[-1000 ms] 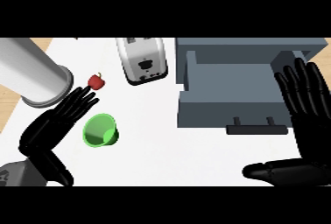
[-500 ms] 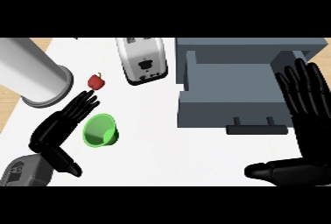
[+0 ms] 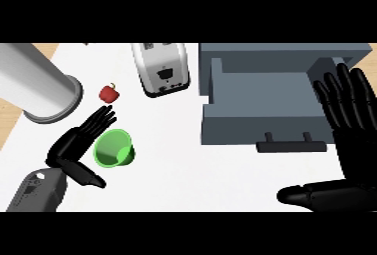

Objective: Pick up the cup, place it into the drawer and close the drawer

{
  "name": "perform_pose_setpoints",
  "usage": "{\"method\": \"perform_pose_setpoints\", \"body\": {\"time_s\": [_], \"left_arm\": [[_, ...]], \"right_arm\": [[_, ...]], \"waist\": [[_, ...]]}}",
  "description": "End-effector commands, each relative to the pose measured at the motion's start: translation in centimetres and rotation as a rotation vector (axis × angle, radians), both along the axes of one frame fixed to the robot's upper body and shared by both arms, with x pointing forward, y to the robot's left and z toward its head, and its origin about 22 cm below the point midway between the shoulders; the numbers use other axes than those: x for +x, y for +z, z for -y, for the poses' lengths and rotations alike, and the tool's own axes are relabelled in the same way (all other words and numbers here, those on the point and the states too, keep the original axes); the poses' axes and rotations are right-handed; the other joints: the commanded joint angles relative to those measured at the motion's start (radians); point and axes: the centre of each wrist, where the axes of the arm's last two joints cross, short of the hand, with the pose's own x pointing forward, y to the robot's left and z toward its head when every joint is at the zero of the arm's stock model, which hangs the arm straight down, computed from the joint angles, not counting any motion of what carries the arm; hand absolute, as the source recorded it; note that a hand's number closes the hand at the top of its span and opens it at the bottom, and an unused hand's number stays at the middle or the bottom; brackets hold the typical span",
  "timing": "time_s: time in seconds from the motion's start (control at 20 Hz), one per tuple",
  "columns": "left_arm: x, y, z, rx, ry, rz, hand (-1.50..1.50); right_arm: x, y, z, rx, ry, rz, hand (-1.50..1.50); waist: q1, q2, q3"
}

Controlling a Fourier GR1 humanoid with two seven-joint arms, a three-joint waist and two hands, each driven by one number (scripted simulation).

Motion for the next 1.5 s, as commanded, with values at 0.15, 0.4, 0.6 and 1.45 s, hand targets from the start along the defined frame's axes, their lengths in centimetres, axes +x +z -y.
{"method": "perform_pose_setpoints", "body": {"time_s": [0.15,0.4,0.6,1.45], "left_arm": [[0.9,-2.2,0.3,-0.082,-0.024,0.042,-1.50],[-0.8,-4.5,0.4,-0.053,-0.017,0.028,-1.50],[-1.3,-5.3,0.1,-0.058,-0.008,0.033,-1.50],[0.3,-5.5,1.0,-0.125,-0.045,-0.017,-1.50]], "right_arm": [[0.3,0.5,1.5,-0.021,0.016,-0.004,-1.50],[1.0,-1.0,0.8,-0.003,0.016,-0.007,-1.50],[-0.8,-0.5,0.8,-0.011,0.014,-0.015,-1.50],[-0.1,0.7,-0.3,0.005,0.019,0.000,-1.50]], "waist": [[-0.009,0.003,-0.001],[-0.003,0.003,0.000],[-0.009,0.002,-0.001],[-0.015,0.008,-0.002]]}}
